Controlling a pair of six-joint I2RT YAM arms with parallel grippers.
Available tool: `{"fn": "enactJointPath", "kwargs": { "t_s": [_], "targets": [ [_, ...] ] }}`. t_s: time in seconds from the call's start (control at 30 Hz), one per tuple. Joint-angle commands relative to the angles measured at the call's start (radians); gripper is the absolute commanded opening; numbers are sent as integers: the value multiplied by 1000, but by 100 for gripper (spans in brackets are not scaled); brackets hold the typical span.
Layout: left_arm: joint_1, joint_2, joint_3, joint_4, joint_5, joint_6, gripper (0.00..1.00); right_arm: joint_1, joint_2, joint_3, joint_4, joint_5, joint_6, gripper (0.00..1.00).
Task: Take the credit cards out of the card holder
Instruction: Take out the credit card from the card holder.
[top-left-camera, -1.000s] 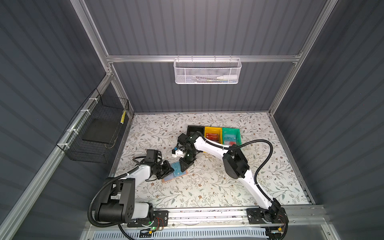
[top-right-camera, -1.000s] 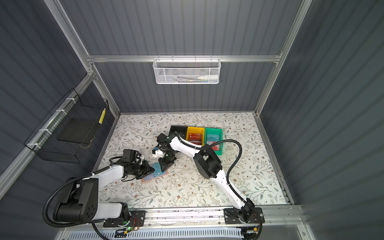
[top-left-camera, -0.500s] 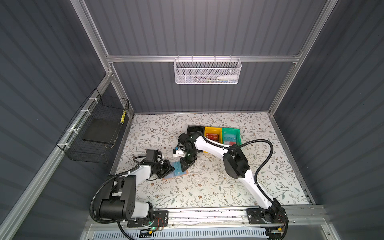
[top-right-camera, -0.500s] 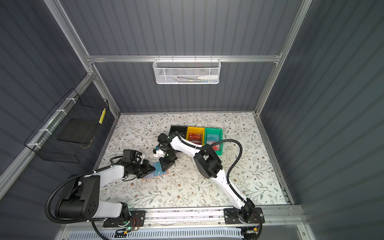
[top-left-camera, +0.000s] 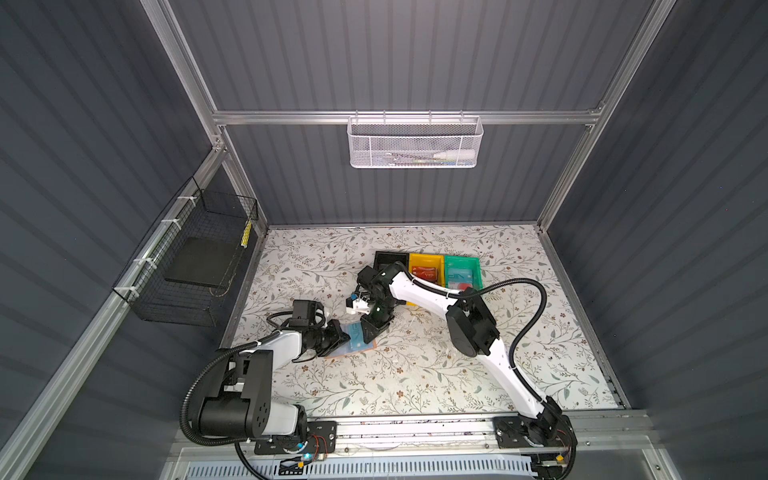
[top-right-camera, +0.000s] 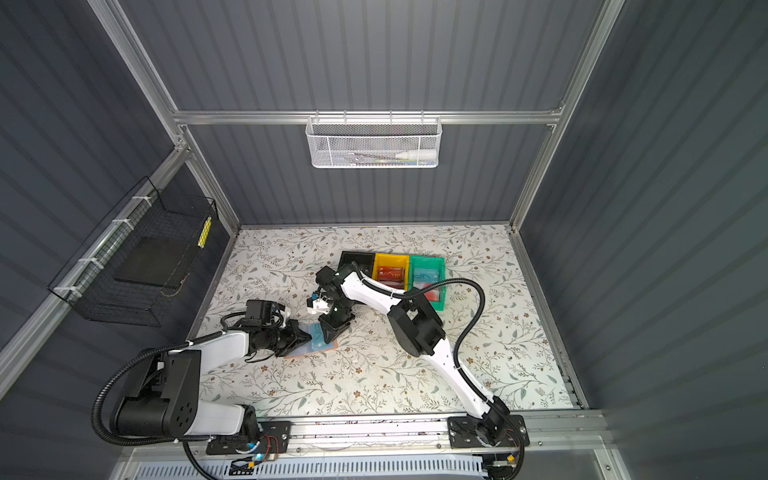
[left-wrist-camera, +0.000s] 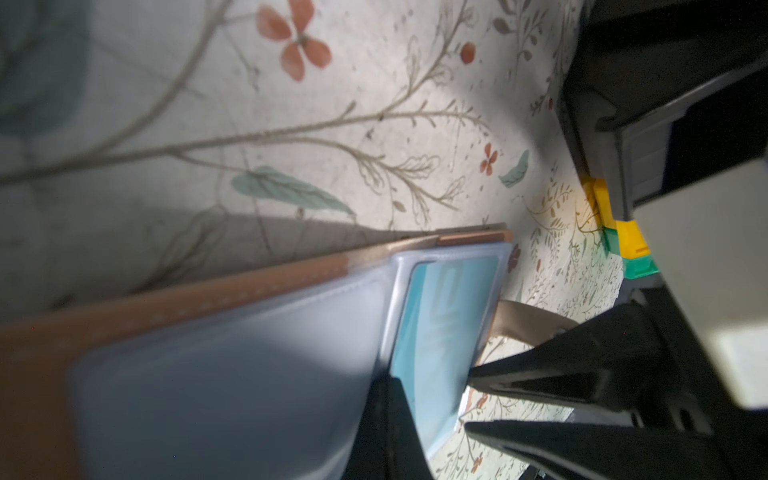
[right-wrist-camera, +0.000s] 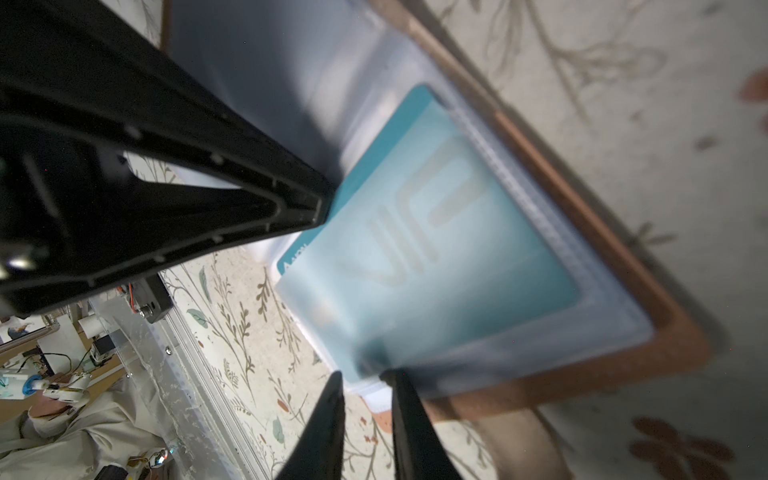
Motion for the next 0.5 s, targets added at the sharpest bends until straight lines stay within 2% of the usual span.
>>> {"fn": "enactJointPath", "kwargs": {
  "t_s": [0.0, 0.47],
  "targets": [
    [-3, 9, -26, -67, -27, 35, 1, 0, 39, -28, -8, 21, 6, 25],
    [14, -48, 11, -188, -125, 50, 0, -11, 35, -55, -4, 23, 8, 25]
  ]
}}
